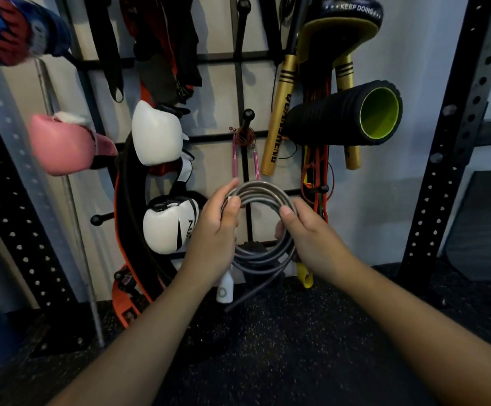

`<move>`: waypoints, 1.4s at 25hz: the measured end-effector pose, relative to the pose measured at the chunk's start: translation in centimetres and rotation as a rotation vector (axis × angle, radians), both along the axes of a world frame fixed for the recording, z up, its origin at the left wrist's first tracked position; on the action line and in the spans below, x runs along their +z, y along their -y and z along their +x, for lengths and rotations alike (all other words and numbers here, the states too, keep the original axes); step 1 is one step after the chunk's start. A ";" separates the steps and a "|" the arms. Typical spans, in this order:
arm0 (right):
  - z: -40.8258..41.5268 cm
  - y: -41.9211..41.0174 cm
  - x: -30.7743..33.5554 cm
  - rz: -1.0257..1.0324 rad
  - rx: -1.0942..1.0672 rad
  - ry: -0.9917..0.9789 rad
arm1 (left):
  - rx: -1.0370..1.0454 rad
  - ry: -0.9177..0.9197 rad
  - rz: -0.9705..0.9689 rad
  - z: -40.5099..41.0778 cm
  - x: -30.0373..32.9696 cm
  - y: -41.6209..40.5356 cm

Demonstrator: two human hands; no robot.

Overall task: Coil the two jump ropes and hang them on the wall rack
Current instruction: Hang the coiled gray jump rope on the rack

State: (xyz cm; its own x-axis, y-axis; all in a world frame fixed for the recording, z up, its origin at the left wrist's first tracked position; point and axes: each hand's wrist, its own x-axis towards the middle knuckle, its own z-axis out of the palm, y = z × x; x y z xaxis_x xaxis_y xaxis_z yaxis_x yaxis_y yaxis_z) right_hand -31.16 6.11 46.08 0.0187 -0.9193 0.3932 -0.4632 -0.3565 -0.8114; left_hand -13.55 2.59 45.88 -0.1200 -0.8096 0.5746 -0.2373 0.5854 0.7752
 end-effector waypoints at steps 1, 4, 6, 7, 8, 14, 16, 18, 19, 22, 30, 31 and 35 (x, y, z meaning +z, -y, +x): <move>-0.4 1.4 0.3 -0.002 0.005 -0.005 | 0.021 -0.004 -0.014 -0.3 0.0 1.6; -1.5 6.1 0.9 0.008 0.013 -0.006 | 0.051 0.003 -0.056 -1.5 -0.2 7.1; -2.1 9.2 1.1 0.027 -0.011 -0.014 | 0.036 0.002 -0.069 -2.3 -0.5 11.0; -2.2 10.7 1.1 0.032 -0.026 -0.021 | 0.032 -0.002 -0.068 -2.6 -0.6 12.8; -2.3 12.3 0.8 0.030 -0.035 -0.030 | 0.033 -0.008 -0.070 -3.0 -0.8 14.4; -3.2 21.0 -1.8 0.073 -0.090 -0.029 | 0.052 0.046 -0.082 -4.0 -2.7 22.4; -3.5 24.1 -2.7 0.068 -0.087 -0.051 | 0.051 0.027 -0.073 -4.4 -3.8 25.1; -3.9 26.7 -3.6 0.062 -0.095 -0.076 | 0.041 0.008 -0.061 -4.6 -4.9 27.7; -4.1 28.2 -4.2 0.066 -0.093 -0.082 | 0.047 0.005 -0.051 -4.7 -5.6 29.1; -4.4 32.1 -6.1 0.112 -0.077 -0.050 | 0.063 -0.005 -0.022 -5.2 -7.5 32.9; -6.3 40.1 -12.5 0.268 -0.048 0.111 | 0.093 -0.025 0.057 -6.2 -14.0 40.5; -6.5 41.0 -13.0 0.266 -0.040 0.127 | 0.106 -0.039 0.056 -6.1 -14.6 41.2; -6.4 44.0 -14.0 0.261 -0.065 0.186 | 0.120 -0.036 0.054 -5.7 -15.8 44.0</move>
